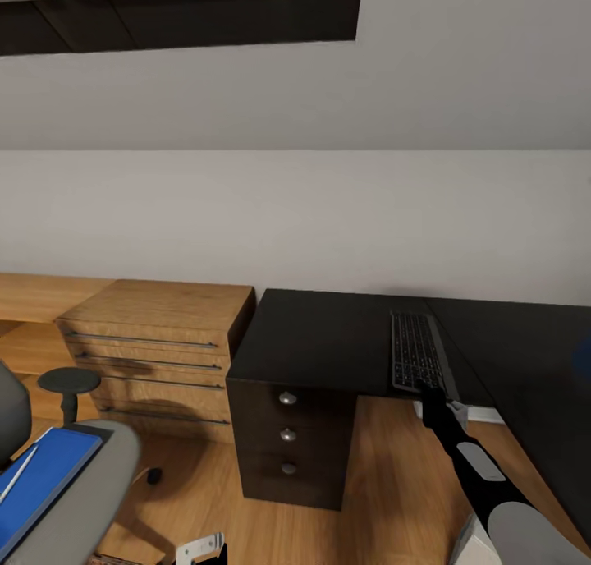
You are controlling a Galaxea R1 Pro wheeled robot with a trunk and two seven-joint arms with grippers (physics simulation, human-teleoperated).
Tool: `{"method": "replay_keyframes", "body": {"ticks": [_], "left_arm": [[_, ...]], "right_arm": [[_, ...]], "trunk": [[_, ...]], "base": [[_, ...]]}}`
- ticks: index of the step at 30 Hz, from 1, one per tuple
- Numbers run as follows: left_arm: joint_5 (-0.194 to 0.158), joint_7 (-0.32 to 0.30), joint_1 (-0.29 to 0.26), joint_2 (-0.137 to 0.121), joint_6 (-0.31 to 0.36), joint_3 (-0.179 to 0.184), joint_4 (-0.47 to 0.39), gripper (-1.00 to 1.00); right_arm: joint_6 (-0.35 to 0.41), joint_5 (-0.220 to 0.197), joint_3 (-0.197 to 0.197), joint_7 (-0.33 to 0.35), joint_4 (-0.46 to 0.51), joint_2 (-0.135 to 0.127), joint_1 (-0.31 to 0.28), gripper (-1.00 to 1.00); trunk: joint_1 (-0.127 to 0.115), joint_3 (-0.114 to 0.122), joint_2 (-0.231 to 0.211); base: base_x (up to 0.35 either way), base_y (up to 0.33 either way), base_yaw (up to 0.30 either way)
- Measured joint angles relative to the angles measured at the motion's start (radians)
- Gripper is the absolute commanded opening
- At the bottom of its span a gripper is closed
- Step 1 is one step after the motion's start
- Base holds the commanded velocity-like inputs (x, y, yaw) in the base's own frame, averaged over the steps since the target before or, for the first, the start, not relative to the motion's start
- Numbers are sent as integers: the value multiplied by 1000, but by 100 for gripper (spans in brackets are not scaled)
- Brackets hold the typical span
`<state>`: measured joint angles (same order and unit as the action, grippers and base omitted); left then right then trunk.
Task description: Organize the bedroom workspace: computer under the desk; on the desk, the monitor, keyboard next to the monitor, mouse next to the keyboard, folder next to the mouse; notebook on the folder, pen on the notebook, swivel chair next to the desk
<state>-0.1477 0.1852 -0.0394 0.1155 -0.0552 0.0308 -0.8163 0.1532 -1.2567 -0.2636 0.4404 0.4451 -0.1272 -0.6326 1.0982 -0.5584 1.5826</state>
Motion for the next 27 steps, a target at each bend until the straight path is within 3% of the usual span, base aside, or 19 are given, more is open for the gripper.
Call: {"method": "replay_keyframes", "body": {"ticks": [9, 10, 11, 18, 27], "left_arm": [[-1, -1, 0, 0, 0, 0, 0, 100], [-1, -1, 0, 0, 1, 0, -1, 100], [-1, -1, 0, 0, 1, 0, 0, 100], [-1, -2, 0, 0, 1, 0, 0, 100], [-6, 1, 0, 0, 0, -6, -7, 100]], "right_arm": [[-3, -25, -5, -15, 14, 4, 1, -100], [-4, 18, -15, -17, 13, 4, 1, -100], [-4, 21, -14, -17, 14, 4, 1, -100], [-6, 25, -8, -19, 15, 6, 1, -100], [-8, 26, -9, -20, 17, 7, 1, -100]], "trunk": [[0, 0, 0], [0, 0, 0], [0, 0, 0], [0, 0, 0], [3, -3, 7]], "base": [[-111, 0, 0], [-126, 0, 0], [-70, 0, 0], [-197, 0, 0], [-34, 0, 0]]}}
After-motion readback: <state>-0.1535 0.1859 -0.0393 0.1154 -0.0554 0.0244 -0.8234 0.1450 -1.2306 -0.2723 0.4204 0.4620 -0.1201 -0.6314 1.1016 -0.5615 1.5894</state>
